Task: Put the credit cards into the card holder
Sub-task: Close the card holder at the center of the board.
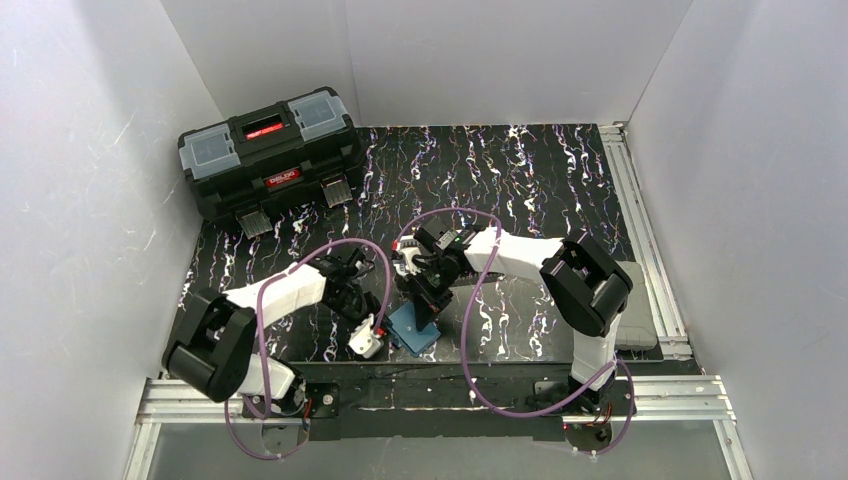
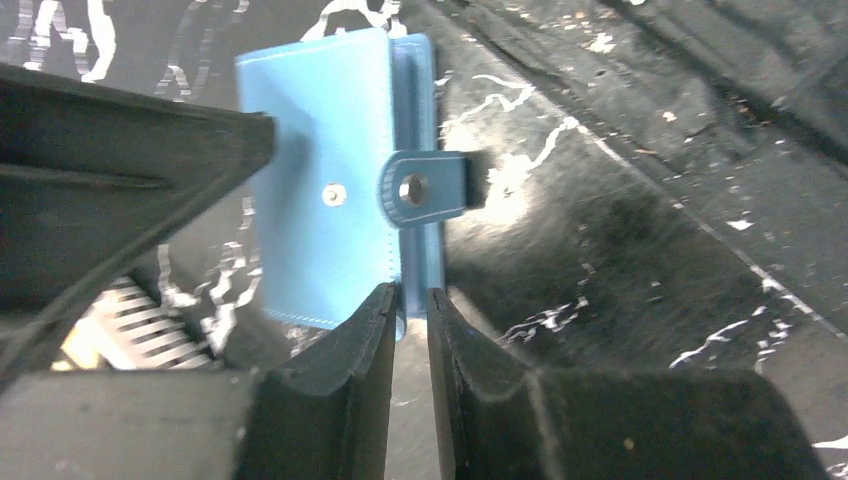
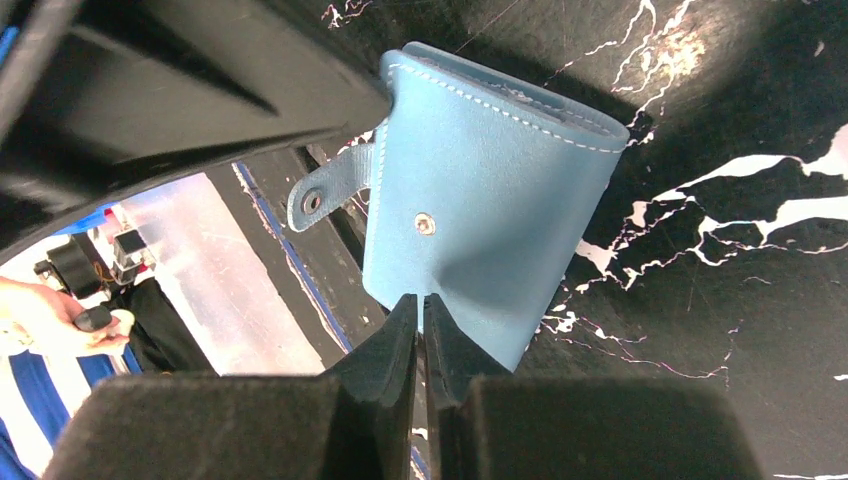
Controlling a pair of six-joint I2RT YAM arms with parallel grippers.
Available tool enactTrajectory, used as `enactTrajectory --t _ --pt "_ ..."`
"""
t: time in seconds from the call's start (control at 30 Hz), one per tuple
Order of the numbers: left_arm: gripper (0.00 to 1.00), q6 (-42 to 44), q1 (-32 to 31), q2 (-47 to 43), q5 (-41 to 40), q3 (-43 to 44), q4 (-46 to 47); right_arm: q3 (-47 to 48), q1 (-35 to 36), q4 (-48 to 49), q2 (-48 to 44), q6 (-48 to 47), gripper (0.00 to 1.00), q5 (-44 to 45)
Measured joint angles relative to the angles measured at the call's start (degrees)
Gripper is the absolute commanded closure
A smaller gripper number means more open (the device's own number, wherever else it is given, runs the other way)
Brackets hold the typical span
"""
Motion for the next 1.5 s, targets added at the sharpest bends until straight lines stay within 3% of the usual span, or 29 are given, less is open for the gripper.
enactTrajectory --t 0.3,0.47,0.53,0.77,1.13,1.5 --pt "0.81 0.2 -0.3 4.0 -0.5 -0.8 0.5 0.0 -0.2 -0.2 0.7 0.1 0.86 0.0" --pt "0.81 0.2 -0.5 4.0 -0.5 -0.9 0.9 -0.7 -1.3 -1.3 0.1 1.5 0.66 0.7" --pt "0.81 0.2 -0.7 4.0 -0.5 -1.0 1.0 -3.4 -2.3 -1.3 -2.5 2.0 0.64 1.2" --pt "0.81 0.2 -1.5 4.0 -0.7 -1.0 1.3 -11.0 -3.6 -1.4 -10.9 3.2 0.71 1.6" --pt "0.82 0.2 -1.9 3.5 -1.5 -1.0 1.3 -11.6 -3.5 1.1 -6.0 5.4 0.78 1.9" --pt "0.85 0.2 -2.2 0.9 -3.5 -2.1 1.2 -8.7 -3.2 1.6 -3.3 7.0 0.83 8.0"
